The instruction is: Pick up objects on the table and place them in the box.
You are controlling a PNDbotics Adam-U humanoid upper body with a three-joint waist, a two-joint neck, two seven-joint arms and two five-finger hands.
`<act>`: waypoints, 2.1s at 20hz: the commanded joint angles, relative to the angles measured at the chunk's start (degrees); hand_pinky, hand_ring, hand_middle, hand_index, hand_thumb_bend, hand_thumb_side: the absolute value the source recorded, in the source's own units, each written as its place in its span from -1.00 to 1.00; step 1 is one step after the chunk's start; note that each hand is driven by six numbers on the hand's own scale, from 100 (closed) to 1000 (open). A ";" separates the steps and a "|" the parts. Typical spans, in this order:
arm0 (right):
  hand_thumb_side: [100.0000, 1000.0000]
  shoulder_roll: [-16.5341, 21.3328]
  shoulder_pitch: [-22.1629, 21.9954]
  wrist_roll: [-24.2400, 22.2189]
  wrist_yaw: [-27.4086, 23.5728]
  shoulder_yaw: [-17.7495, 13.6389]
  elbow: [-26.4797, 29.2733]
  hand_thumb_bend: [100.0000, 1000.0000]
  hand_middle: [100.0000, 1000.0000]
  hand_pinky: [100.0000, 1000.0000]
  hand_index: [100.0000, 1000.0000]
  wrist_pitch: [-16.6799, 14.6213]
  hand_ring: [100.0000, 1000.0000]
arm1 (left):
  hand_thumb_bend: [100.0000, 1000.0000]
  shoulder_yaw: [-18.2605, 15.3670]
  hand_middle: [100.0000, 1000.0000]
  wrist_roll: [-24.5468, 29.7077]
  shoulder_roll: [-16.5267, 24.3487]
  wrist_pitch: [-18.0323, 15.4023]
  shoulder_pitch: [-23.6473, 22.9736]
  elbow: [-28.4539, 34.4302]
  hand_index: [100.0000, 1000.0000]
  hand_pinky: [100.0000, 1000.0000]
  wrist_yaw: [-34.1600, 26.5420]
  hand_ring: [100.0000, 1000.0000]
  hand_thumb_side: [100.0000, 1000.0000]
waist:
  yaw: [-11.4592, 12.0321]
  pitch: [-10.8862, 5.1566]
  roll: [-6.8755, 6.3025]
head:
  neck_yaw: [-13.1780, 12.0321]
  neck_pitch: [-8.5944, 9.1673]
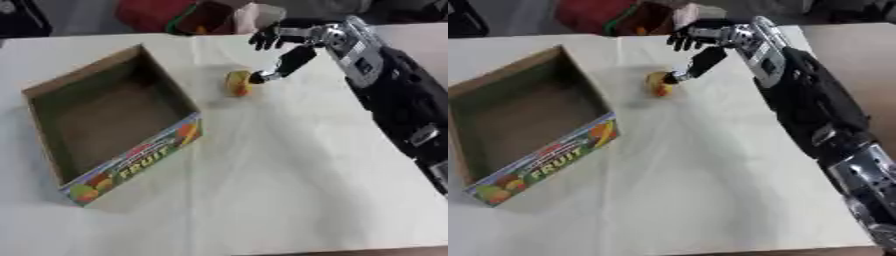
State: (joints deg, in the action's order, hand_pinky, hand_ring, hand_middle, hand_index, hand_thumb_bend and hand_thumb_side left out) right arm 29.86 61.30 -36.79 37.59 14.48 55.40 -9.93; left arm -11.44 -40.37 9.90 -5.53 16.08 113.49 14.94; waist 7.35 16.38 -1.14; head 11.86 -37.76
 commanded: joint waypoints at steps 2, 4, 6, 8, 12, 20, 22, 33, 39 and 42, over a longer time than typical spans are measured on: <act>0.16 -0.13 1.04 0.71 3.03 -0.34 -0.61 0.04 0.56 0.64 0.95 0.10 0.69 | -1.00 0.05 -0.28 0.30 0.25 -0.06 0.21 1.10 0.07 -0.53 -0.30 -0.24 0.66 | 0.22 -0.56 -0.22 | 0.90 0.00; 0.17 -0.50 0.90 1.50 3.61 -0.39 -1.08 0.03 0.54 0.63 0.93 0.06 0.67 | -1.00 0.07 -0.28 0.37 0.13 -0.08 0.25 1.10 0.07 -0.53 -0.37 -0.24 0.66 | 0.38 -0.27 -0.26 | 1.14 0.12; 0.19 -0.81 0.81 2.29 3.83 -0.47 -1.56 0.02 0.52 0.62 0.90 0.25 0.66 | -1.00 0.10 -0.28 0.42 0.02 -0.10 0.33 1.10 0.07 -0.53 -0.45 -0.24 0.66 | 0.60 0.02 -0.27 | 1.38 0.29; 0.20 -1.14 0.76 2.93 3.92 -0.51 -1.94 0.01 0.49 0.61 0.87 0.50 0.65 | -1.00 0.13 -0.28 0.49 -0.06 -0.12 0.39 1.10 0.07 -0.53 -0.50 -0.24 0.66 | 0.81 0.24 -0.29 | 1.56 0.36; 0.18 -1.65 0.60 3.89 4.25 -0.37 -2.33 -0.02 0.43 0.58 0.78 0.74 0.62 | -1.00 0.15 -0.28 0.56 -0.21 -0.12 0.49 1.10 0.07 -0.53 -0.57 -0.24 0.66 | 1.14 0.58 -0.24 | 1.75 0.49; 0.01 -1.74 0.29 5.56 3.70 -0.16 -2.34 -0.27 0.18 0.52 0.48 0.68 0.55 | -1.00 0.14 -0.28 0.64 -0.30 -0.17 0.68 1.10 0.06 -0.53 -0.62 -0.24 0.67 | 1.30 0.82 0.02 | 1.14 0.14; -0.10 -1.73 0.29 5.17 3.13 0.00 -2.29 -0.40 0.16 0.50 0.46 0.76 0.54 | -1.00 0.14 -0.28 0.69 -0.30 -0.18 0.71 1.10 0.07 -0.53 -0.60 -0.24 0.67 | 1.32 0.82 0.06 | 0.99 0.08; -1.00 -1.49 0.13 4.97 1.01 0.06 -1.40 -1.00 0.14 0.38 0.46 2.78 0.44 | -1.00 0.12 -0.28 0.81 -0.38 -0.16 0.71 1.10 0.07 -0.53 -0.53 -0.25 0.66 | 1.39 0.67 0.22 | 0.63 0.21; -1.00 -1.12 0.25 8.31 -0.17 0.58 0.82 -1.00 0.11 0.33 0.44 4.45 0.41 | -1.00 0.12 -0.28 0.91 -0.33 -0.20 0.71 1.10 0.06 -0.53 -0.53 -0.25 0.65 | 1.29 0.28 0.18 | 0.64 0.35; -1.00 -0.96 0.21 8.62 -0.78 0.95 1.54 -1.00 0.11 0.33 0.44 5.13 0.41 | -1.00 0.12 -0.28 0.92 -0.31 -0.20 0.71 1.10 0.06 -0.53 -0.53 -0.25 0.65 | 1.28 0.24 0.18 | 0.64 0.35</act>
State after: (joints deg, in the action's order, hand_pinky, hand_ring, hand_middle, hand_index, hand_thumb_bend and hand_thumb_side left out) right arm 27.50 60.44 -28.59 37.45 15.57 55.30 -5.12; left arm -11.40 -39.64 9.02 -5.73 16.17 113.49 14.35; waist 8.62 17.99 -0.92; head 12.70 -37.73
